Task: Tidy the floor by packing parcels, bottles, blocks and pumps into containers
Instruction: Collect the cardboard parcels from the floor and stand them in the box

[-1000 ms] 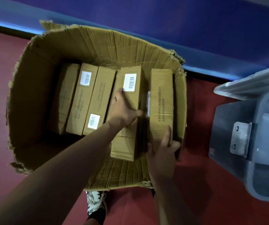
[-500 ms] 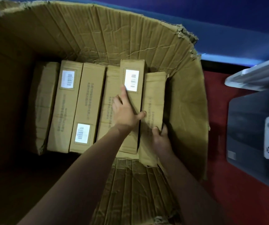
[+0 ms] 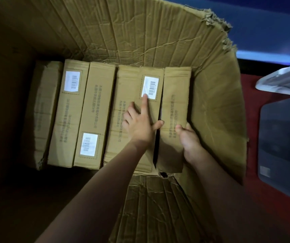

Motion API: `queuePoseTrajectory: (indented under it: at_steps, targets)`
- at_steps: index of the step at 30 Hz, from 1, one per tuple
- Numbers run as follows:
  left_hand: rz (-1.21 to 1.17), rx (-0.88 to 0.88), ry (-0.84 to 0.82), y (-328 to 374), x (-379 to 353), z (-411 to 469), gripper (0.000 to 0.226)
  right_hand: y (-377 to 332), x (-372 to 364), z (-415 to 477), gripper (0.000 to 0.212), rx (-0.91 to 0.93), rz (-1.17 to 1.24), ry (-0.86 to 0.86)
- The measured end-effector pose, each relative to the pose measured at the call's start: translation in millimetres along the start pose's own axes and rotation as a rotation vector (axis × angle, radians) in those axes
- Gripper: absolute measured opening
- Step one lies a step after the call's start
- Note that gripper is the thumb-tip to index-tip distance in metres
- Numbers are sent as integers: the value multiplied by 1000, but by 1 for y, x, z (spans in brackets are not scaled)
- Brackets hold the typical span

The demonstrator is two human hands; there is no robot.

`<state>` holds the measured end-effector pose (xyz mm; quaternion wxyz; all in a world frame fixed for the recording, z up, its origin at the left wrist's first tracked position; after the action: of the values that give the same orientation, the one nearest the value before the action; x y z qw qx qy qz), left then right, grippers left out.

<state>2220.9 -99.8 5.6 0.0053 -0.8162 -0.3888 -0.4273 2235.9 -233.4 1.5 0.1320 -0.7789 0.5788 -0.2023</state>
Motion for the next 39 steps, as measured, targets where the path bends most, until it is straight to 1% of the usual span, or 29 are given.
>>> queuePoseTrajectory:
  at_steps: [2, 4, 5, 8, 10, 12, 15, 18, 20, 22, 24, 26, 28, 29, 33, 35, 39]
  targets:
    - [13, -26, -3, -1, -2, 5, 92, 0, -2, 7, 42, -4, -67, -7]
    - [-30, -86, -13, -7, 1, 4, 86, 1, -6, 6, 40, -13, -116, -13]
    - [-49, -117, -27, -12, 5, 1, 87, 0, -9, 4, 41, -9, -122, -13]
    - [-40, -175, -142, -37, 11, -20, 108, 0, -13, -8, 45, 54, -136, 12]
    - [64, -185, -269, -54, 9, -35, 117, 1, -15, -15, 49, 86, -149, 25]
    - [201, -189, -330, -64, 3, -43, 117, 1, -15, -18, 50, 89, -176, 23]
    - [290, -187, -332, -64, -2, -42, 114, -3, -13, -13, 47, 57, -236, 27]
    - [347, -176, -318, -59, -1, -42, 113, -6, -9, -10, 51, 29, -321, 22]
    - [351, -162, -314, -56, 6, -45, 106, -9, -9, -18, 56, 53, -352, 50]
    - [327, -170, -319, -51, 20, -53, 89, -16, -8, -35, 62, 88, -419, 114]
    - [299, -178, -324, -49, 39, -66, 71, -24, -5, -60, 62, 118, -586, 172]
    - [276, -179, -394, -51, 66, -86, 58, -35, -3, -94, 60, 160, -722, 185]
    - [287, -178, -473, -52, 98, -111, 51, -47, -4, -133, 57, 219, -782, 142]
    - [304, -183, -488, -51, 117, -124, 50, -53, -6, -153, 55, 237, -800, 105]
    - [318, -191, -449, -44, 190, -179, 44, -75, -10, -237, 42, 260, -873, 6]
    - [276, -189, -435, -38, 223, -209, 40, -82, -9, -281, 36, 282, -861, -26]
    - [275, -241, -451, -17, 287, -274, 34, -99, -2, -370, 27, 230, -802, -54]
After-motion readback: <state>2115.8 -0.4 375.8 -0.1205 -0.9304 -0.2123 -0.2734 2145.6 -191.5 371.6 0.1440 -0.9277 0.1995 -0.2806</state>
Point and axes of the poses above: each hand's wrist, its own z-axis towards the middle knuckle, its own x-axis out of the back of the hand, y = z × x, the point moved 2 cm from there along z, towards the middle knuckle, and after that the axes turned 9 degrees about -y, right-handed, at the moved point
